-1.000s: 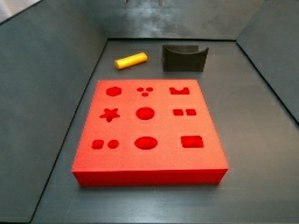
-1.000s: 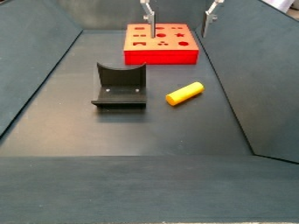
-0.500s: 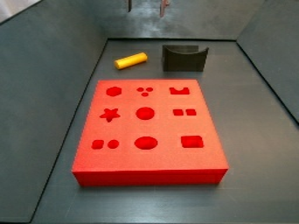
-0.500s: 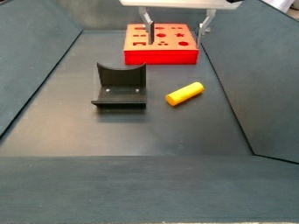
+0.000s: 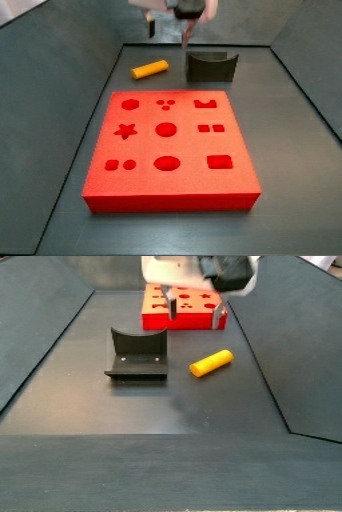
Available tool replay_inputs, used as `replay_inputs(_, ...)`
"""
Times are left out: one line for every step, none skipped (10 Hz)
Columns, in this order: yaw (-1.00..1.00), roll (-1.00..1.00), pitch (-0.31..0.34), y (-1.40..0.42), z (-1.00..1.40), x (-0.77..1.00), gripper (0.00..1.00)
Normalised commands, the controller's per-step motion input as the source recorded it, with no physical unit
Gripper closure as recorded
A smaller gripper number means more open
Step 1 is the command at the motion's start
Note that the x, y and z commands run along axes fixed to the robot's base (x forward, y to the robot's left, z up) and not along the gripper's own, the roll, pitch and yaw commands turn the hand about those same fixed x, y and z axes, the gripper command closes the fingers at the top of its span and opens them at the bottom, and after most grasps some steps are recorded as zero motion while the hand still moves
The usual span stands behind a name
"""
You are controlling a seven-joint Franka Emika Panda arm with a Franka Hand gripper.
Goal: Pick up the oval object. Move up. Place the oval object on the fixture. Regrasp the oval object. Move to above the board. Insert the oval object.
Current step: Pick up the oval object.
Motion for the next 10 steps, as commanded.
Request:
replay_inputs(-0.12, 0.0, -0.019, -0.21, -1.0, -0.26, 0.0)
replay_inputs(0.0, -0.05, -0.207, 0.0, -0.83, -0.61, 0.0)
replay_inputs(0.0, -0.09, -0.25, 0.11, -0.75, -0.73, 0.0)
replay_inputs(-0.09, -0.12, -0.32, 0.13, -0.58, -0.73, 0.0)
replay_inputs(-0.08, -0.23, -0.266, 0.23, -0.37, -0.31, 0.0)
replay_inputs(-0.33, -0.15, -0.044, 0.18, -0.15, 0.01, 0.0)
replay_inputs(-0.48, -0.14, -0.071, 0.16, -0.13, 0.0, 0.0)
replay_inputs(-0.54, -0.12, -0.107, 0.13, -0.13, 0.0, 0.0)
replay_inputs(-0.02, 0.0, 0.0, 0.0, 0.0, 0.0, 0.0)
replay_inputs(0.0, 0.0, 0.0, 0.0, -0.04, 0.0, 0.0)
